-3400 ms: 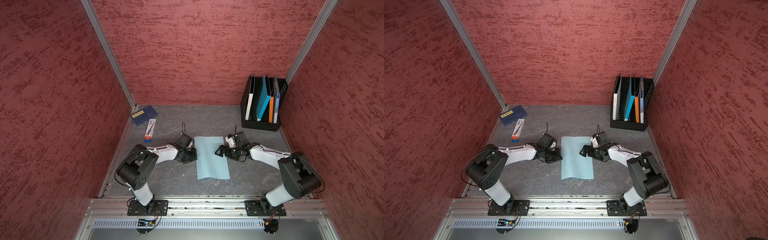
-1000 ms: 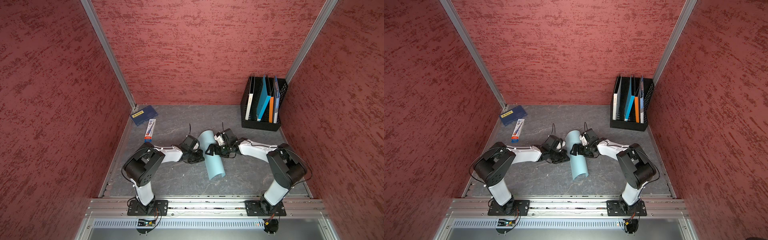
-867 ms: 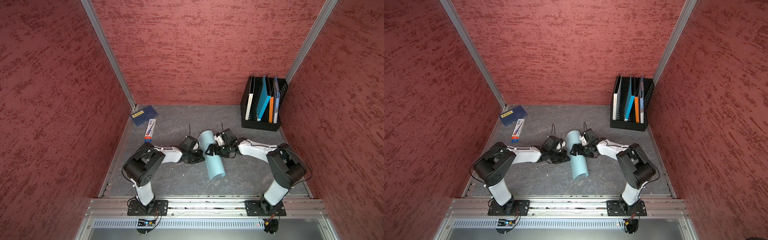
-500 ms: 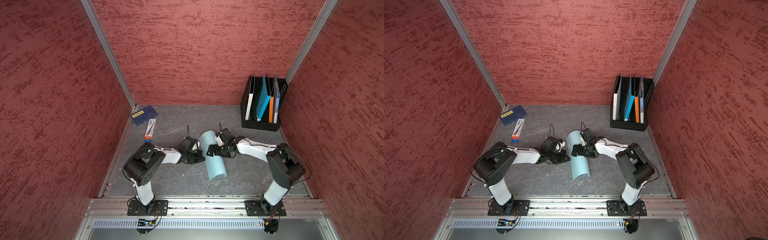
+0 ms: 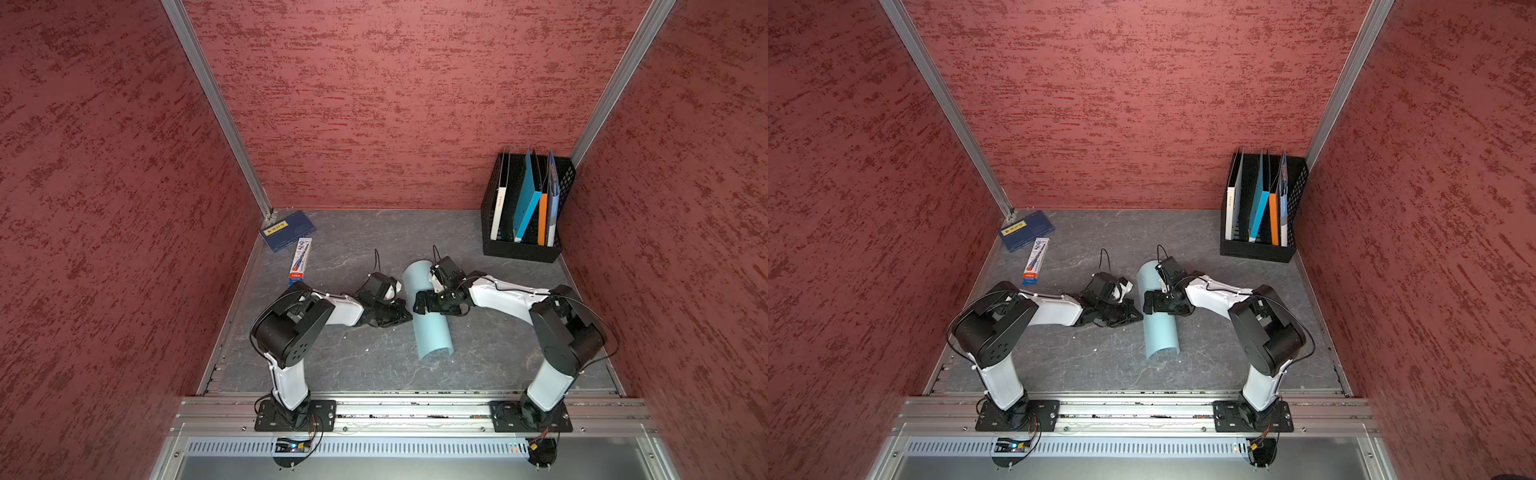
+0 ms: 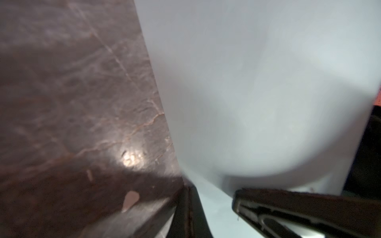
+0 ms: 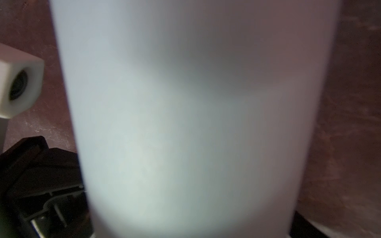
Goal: Fold the rectangular paper in half along the long edge
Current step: Pick up the paper from the center of the board.
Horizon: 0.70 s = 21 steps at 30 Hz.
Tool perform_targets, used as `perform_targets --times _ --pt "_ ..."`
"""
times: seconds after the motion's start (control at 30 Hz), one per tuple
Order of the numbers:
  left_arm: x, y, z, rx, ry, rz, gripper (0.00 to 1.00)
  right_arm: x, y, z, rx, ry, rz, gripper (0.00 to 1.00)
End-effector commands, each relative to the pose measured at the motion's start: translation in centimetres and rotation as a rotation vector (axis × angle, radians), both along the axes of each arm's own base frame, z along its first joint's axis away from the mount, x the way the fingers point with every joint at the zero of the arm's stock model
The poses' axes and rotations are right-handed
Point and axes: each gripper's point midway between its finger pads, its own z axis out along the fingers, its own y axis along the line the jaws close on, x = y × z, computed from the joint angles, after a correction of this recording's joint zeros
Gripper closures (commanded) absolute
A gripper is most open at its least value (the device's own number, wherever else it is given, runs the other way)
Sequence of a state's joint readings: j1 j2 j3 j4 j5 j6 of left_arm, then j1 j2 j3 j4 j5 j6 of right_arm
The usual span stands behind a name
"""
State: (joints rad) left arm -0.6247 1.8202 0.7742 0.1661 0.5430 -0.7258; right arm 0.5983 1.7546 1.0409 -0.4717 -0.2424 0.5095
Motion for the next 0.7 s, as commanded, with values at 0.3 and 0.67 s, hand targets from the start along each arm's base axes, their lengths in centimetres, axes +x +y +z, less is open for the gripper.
perform_targets --times 0.3,0.67 --pt "-0.7 1.3 -2.8 0.050 0.058 0.018 1.00 -2.1 -1.3 -3.6 -0.101 0.109 -0.014 0.01" --pt "-0.8 0.8 -1.8 -0.052 0.022 -0.006 1.00 -2.0 -1.6 -4.7 -0.141 0.125 -0.031 0.01"
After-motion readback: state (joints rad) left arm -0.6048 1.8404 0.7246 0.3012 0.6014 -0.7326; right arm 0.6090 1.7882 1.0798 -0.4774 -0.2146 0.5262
